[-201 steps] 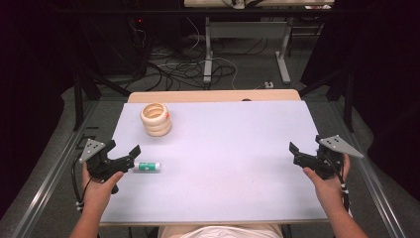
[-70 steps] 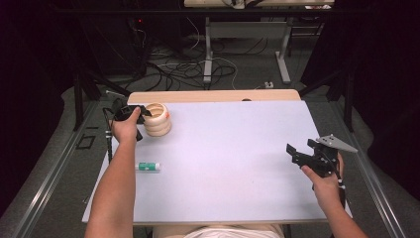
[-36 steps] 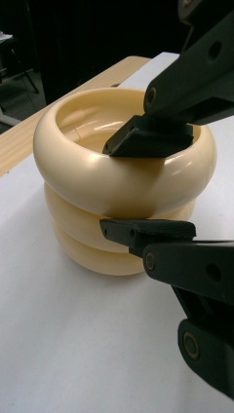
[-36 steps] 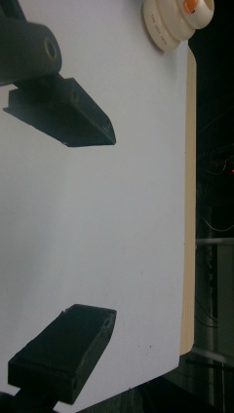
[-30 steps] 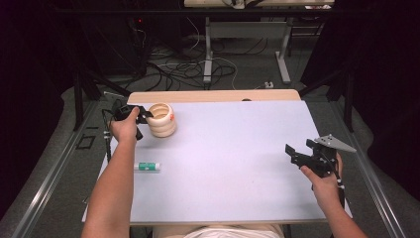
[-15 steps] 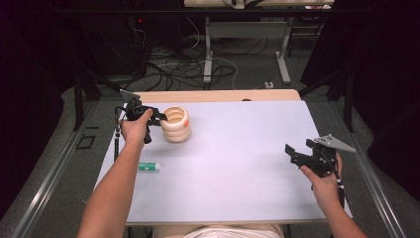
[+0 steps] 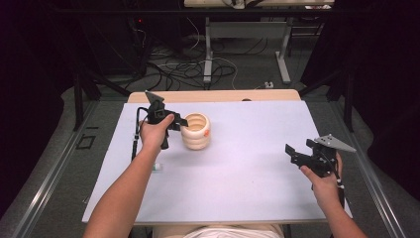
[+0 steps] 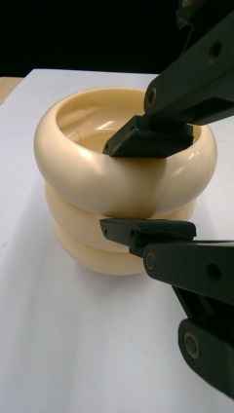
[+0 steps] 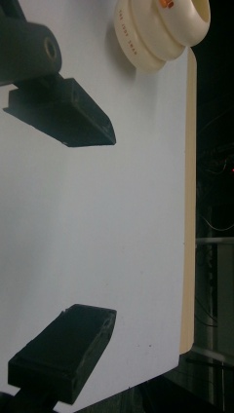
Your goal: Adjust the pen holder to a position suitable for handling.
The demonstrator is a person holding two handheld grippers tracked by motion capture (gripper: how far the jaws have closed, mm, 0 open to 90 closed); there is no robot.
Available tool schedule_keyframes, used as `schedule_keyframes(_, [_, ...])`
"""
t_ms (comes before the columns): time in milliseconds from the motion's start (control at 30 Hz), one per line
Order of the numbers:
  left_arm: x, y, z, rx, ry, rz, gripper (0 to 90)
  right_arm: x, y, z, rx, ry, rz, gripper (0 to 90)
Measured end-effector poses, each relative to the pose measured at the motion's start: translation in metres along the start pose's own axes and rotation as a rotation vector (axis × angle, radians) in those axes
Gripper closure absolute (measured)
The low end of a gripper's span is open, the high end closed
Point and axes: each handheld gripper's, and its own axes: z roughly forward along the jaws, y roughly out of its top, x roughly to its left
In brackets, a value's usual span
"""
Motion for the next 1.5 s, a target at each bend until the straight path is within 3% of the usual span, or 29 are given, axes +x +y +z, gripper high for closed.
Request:
schedule_keyframes(267, [-0.016,-0.008,0.017,0.036,-0.008,0.032,63.9,0.001,0.0,0.0,-0.011,-0.002,0.001,15.1])
schedule_keyframes(333, [-0.019,-0.009,0.021,0.037,-0.011,0.024,64.0,0.001,0.0,0.001,-0.018,-0.003,-0.003,15.1])
schedule_keyframes(633, [-0.021,-0.011,0.037,0.08,0.01,0.058,64.0,0.0,0.0,0.0,-0.001,0.002,-0.003,15.1])
schedule_keyframes(700, [-0.023,-0.013,0.042,0.061,0.013,0.037,64.0,0.0,0.0,0.0,-0.001,0.002,-0.007,15.1])
schedule_keyframes(733, [-0.021,-0.013,0.043,0.078,0.019,0.07,63.9,0.001,0.0,0.0,-0.003,0.001,-0.001,15.1])
schedule_keyframes(800, [-0.023,-0.014,0.045,0.057,0.007,0.04,64.0,0.0,0.0,0.0,-0.001,0.004,-0.003,15.1])
schedule_keyframes(900, [-0.02,-0.014,0.045,0.069,0.012,0.063,64.1,0.0,0.0,0.0,0.003,0.005,-0.009,15.1])
schedule_keyframes(933, [-0.021,-0.014,0.045,0.057,0.01,0.047,64.1,0.0,0.0,0.0,0.002,0.007,-0.012,15.1])
schedule_keyframes(1133, [-0.02,-0.014,0.046,0.057,0.014,0.059,63.3,0.0,0.0,0.0,0.002,0.006,-0.012,15.1])
schedule_keyframes(1233, [-0.019,-0.013,0.045,0.056,-0.002,0.089,58.9,0.0,0.0,0.0,0.003,0.005,-0.01,15.1])
schedule_keyframes(1433, [-0.022,-0.015,0.041,0.009,-0.013,0.115,53.6,0.0,0.0,0.0,-0.001,0.006,-0.003,15.1])
schedule_keyframes(1467, [-0.022,-0.015,0.04,0.011,-0.01,0.126,53.0,0.0,0.0,0.0,-0.001,0.006,-0.003,15.1])
schedule_keyframes(1500, [-0.021,-0.015,0.037,0.008,-0.007,0.163,52.4,0.0,0.0,0.0,0.0,0.006,-0.002,15.1])
